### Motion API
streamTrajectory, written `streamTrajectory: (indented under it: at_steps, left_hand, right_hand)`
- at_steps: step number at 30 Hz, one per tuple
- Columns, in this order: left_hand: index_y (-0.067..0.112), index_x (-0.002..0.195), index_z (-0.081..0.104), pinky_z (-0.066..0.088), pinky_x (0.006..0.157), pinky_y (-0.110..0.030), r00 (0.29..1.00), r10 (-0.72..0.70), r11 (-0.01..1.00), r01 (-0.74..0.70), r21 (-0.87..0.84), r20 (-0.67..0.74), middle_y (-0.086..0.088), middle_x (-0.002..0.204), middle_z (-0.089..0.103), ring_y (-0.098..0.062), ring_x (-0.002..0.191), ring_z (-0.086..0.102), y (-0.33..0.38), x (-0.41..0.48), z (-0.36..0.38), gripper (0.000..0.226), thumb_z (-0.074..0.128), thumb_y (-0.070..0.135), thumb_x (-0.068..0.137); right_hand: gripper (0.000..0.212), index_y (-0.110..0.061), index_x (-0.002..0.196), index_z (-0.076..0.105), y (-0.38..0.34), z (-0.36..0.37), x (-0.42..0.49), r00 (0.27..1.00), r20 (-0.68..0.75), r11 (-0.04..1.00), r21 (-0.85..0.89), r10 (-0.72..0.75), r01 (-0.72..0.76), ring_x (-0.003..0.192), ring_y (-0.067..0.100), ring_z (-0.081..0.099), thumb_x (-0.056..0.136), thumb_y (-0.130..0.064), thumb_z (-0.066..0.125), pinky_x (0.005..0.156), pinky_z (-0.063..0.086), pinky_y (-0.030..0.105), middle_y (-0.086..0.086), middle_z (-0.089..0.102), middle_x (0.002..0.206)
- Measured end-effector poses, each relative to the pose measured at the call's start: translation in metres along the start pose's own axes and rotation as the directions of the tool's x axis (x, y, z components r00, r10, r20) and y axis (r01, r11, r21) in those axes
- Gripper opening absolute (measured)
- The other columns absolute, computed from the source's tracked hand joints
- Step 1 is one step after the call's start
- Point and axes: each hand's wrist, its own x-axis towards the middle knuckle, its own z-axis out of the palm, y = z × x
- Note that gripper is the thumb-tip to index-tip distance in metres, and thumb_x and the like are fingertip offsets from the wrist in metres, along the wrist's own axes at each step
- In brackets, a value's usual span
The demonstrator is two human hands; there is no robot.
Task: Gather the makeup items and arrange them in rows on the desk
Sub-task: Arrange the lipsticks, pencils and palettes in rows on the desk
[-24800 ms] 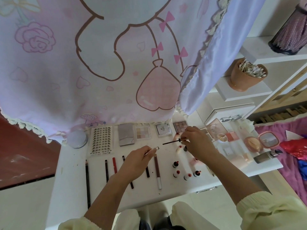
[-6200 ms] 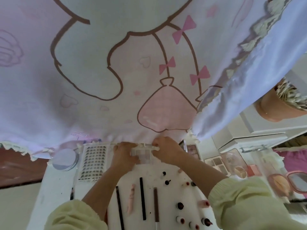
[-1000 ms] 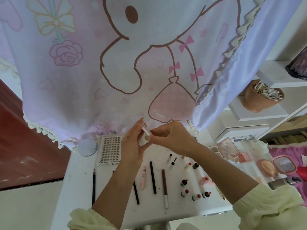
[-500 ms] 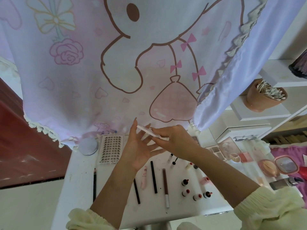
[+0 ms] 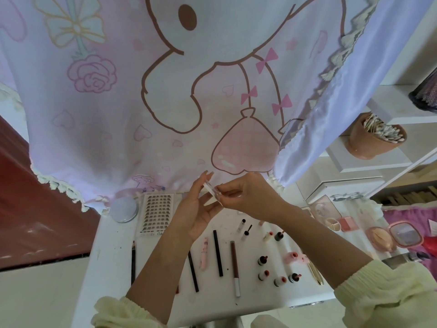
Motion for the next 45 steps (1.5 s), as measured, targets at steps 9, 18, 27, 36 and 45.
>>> streamTrajectory:
  at_steps: [9,18,27,36,45]
  left_hand:
    - [0.014,0.104,0.067,0.058,0.067,-0.03,0.999,0.041,0.998,-0.042,0.05,0.018,-0.014,0.094,0.069,-0.023,0.087,0.07,0.001,0.001,-0.002,0.033,0.069,0.035,0.078]
    - [0.015,0.098,0.068,0.059,0.069,-0.031,0.999,0.042,0.999,-0.042,0.032,0.013,-0.01,0.085,0.069,-0.021,0.082,0.07,0.0,0.002,-0.008,0.019,0.064,0.03,0.089]
    - [0.005,0.132,0.054,0.055,0.089,-0.041,1.0,0.007,1.0,-0.007,0.01,0.02,-0.021,0.124,0.063,-0.03,0.105,0.066,0.0,0.003,-0.013,0.061,0.068,0.037,0.081]
    - [0.002,0.14,0.044,0.057,0.081,-0.044,0.99,-0.11,0.976,0.125,-0.178,0.092,-0.027,0.135,0.052,-0.043,0.126,0.05,-0.002,0.01,-0.012,0.063,0.062,0.034,0.089]
    - [0.002,0.108,0.072,0.054,0.081,-0.042,0.938,-0.306,0.947,0.318,-0.052,0.165,-0.026,0.123,0.061,-0.05,0.108,0.06,0.019,0.026,-0.023,0.043,0.053,0.035,0.087]
  right_hand:
    - [0.022,-0.016,0.096,0.077,0.003,0.01,0.007,1.0,0.028,0.997,-0.073,-0.006,0.008,0.076,0.038,0.067,0.078,-0.018,0.065,0.072,0.057,0.051,0.013,0.072,0.079]
    - [0.022,-0.013,0.1,0.077,0.004,0.013,0.008,1.0,-0.001,0.997,-0.067,-0.031,0.031,0.073,0.034,0.069,0.08,-0.015,0.068,0.07,0.058,0.046,0.011,0.074,0.08]
    - [0.024,-0.011,0.103,0.076,0.004,-0.001,0.011,0.996,-0.078,0.999,0.0,0.035,-0.035,0.07,0.012,0.072,0.08,-0.013,0.074,0.07,0.061,0.035,-0.003,0.076,0.084]
    - [0.029,-0.008,0.12,0.066,-0.001,-0.009,0.016,0.983,-0.182,0.982,-0.184,0.001,-0.035,0.086,0.018,0.067,0.093,-0.015,0.057,0.083,0.056,0.032,0.006,0.073,0.1]
    - [0.038,-0.014,0.134,0.052,0.019,-0.018,0.038,0.996,-0.076,0.856,-0.517,-0.038,-0.006,0.072,0.02,0.062,0.103,-0.033,0.038,0.071,0.051,0.028,0.003,0.067,0.084]
